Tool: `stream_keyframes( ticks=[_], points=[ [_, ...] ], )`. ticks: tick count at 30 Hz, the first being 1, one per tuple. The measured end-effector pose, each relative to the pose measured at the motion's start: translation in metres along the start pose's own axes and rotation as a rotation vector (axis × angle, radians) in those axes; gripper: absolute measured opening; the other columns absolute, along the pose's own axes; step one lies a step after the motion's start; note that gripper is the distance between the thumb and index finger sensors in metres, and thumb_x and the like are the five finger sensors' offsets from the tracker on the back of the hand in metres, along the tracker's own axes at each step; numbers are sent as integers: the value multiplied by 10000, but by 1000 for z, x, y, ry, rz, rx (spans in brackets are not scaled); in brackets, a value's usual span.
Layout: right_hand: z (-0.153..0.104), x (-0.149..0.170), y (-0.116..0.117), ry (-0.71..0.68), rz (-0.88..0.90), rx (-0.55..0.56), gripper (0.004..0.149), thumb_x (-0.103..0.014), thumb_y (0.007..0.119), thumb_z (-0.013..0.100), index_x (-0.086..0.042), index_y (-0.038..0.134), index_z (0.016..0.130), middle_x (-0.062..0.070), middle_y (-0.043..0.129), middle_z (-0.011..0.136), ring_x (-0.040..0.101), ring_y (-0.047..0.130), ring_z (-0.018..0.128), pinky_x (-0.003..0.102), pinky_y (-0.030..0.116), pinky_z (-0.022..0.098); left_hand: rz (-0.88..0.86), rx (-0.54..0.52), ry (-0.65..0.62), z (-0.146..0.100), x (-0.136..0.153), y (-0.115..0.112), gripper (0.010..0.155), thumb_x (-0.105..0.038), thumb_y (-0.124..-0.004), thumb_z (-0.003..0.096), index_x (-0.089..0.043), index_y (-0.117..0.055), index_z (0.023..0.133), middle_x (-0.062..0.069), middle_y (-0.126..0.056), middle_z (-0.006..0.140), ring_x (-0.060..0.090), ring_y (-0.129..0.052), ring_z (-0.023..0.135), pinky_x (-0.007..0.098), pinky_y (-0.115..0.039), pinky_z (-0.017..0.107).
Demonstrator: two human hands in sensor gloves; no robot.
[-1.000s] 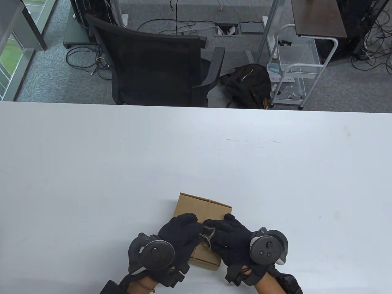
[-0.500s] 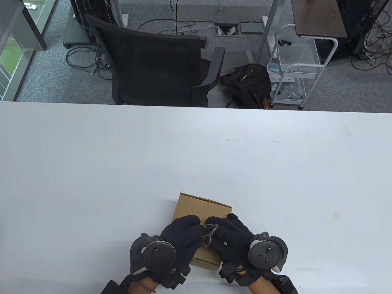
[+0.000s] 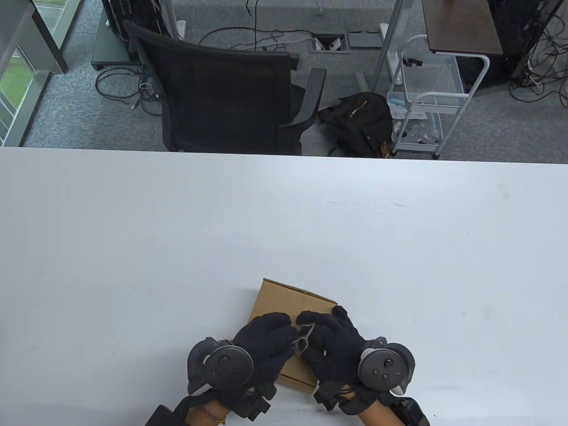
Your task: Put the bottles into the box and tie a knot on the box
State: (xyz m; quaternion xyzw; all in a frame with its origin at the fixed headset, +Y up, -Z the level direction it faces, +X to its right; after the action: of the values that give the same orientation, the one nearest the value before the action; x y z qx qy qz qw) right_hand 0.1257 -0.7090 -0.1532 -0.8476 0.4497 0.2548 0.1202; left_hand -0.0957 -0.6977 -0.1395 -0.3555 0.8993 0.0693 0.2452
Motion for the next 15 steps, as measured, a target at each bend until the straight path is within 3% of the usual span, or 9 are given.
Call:
stream_keyframes(
  ticks=[7, 15],
  points=[
    [1, 6, -11, 18, 31, 0, 303, -286, 868, 448, -52, 958, 619, 187, 865, 910, 448, 834, 780, 771, 432, 617, 6, -47, 50, 0, 14, 16, 446, -357, -866, 495, -186, -893, 906, 139, -809, 1036, 402, -914, 848, 597, -763, 624],
    [3, 13, -29, -17, -62, -56, 297, -283, 892, 435, -59, 982, 608, 227, 857, 930, 507, 805, 812, 782, 445, 612, 70, -60, 114, 0, 35, 30, 441, -352, -878, 481, -177, -920, 883, 147, -806, 1048, 426, -890, 872, 638, -729, 639]
  ],
)
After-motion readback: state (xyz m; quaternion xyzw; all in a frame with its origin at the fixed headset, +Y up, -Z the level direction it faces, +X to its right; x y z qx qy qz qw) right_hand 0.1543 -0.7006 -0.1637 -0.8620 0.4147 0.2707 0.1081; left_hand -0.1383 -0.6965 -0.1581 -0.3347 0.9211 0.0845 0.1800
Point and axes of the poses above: the tracker on the back of each hand, its own x axis roughly to the little-finger side, its own z axis roughly from the wrist to the fingertips, y = z × x, the point moved 1 cm from there along z, roughly from the wrist to the fingertips
